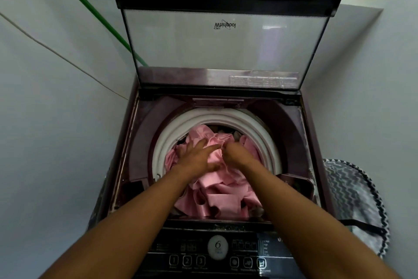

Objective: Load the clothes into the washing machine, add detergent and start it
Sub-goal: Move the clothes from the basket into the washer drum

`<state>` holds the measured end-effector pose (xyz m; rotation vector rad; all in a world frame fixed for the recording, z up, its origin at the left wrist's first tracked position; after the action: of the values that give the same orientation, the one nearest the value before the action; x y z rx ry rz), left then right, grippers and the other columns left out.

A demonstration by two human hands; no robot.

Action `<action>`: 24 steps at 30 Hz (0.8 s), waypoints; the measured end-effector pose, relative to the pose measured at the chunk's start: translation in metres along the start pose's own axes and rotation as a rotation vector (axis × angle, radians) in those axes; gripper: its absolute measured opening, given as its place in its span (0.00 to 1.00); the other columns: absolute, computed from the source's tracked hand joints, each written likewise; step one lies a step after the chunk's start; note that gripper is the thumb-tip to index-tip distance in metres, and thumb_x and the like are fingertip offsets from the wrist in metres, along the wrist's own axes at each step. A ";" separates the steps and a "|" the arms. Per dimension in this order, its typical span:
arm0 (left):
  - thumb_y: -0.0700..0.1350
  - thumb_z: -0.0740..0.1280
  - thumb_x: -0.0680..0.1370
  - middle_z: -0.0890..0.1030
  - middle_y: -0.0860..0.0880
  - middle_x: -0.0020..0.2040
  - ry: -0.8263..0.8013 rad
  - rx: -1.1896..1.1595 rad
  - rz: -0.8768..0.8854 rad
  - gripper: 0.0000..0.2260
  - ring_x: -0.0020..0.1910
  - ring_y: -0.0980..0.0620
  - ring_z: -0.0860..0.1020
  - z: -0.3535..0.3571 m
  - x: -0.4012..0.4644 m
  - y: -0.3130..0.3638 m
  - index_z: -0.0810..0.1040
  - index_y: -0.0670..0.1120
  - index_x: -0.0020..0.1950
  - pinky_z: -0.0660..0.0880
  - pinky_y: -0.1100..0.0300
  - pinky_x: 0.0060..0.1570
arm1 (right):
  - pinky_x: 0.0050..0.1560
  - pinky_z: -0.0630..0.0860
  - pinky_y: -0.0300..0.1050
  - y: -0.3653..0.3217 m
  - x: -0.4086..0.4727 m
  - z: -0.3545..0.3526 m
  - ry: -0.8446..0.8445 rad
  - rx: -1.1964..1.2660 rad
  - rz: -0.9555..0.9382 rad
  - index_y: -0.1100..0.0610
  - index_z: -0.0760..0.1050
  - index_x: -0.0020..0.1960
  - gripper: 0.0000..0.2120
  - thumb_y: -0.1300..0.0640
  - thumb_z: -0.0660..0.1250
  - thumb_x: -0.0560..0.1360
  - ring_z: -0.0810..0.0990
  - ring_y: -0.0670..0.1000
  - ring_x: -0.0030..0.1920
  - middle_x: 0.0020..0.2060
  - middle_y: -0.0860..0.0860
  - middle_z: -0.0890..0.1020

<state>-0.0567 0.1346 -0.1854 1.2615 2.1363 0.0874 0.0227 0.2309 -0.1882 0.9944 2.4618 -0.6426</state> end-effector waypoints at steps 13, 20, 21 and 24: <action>0.52 0.64 0.79 0.72 0.49 0.70 0.374 -0.106 0.042 0.19 0.68 0.46 0.70 -0.062 -0.032 0.009 0.74 0.57 0.70 0.68 0.48 0.66 | 0.55 0.73 0.57 -0.003 -0.033 -0.028 0.286 0.170 0.013 0.59 0.78 0.58 0.15 0.58 0.56 0.78 0.79 0.63 0.55 0.54 0.60 0.81; 0.49 0.67 0.78 0.71 0.44 0.69 0.256 -0.091 0.087 0.22 0.68 0.42 0.70 -0.042 -0.041 0.018 0.73 0.52 0.72 0.70 0.44 0.65 | 0.72 0.64 0.57 0.005 -0.053 -0.035 0.185 0.352 -0.006 0.57 0.75 0.68 0.17 0.58 0.56 0.82 0.76 0.63 0.63 0.62 0.61 0.80; 0.50 0.67 0.77 0.71 0.44 0.69 0.227 -0.103 0.082 0.22 0.67 0.42 0.70 -0.040 -0.040 0.020 0.72 0.53 0.72 0.70 0.45 0.65 | 0.70 0.66 0.54 0.004 -0.056 -0.033 0.157 0.338 -0.025 0.56 0.74 0.69 0.18 0.58 0.56 0.82 0.76 0.62 0.63 0.63 0.60 0.80; 0.53 0.67 0.76 0.68 0.45 0.73 -0.034 0.032 0.049 0.27 0.70 0.40 0.67 -0.017 -0.033 0.024 0.68 0.57 0.75 0.67 0.47 0.69 | 0.59 0.72 0.48 0.002 -0.065 -0.003 -0.030 0.242 -0.050 0.55 0.73 0.71 0.20 0.59 0.56 0.81 0.77 0.61 0.62 0.65 0.59 0.79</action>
<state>-0.0369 0.1251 -0.1464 1.3247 2.0861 0.0527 0.0668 0.1990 -0.1519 1.0044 2.4305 -0.9835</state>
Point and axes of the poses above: each hand's wrist, its own x-axis towards the middle knuckle, its own z-axis out of the palm, y = z × x, the point moved 8 cm from there along x, towards the middle knuckle
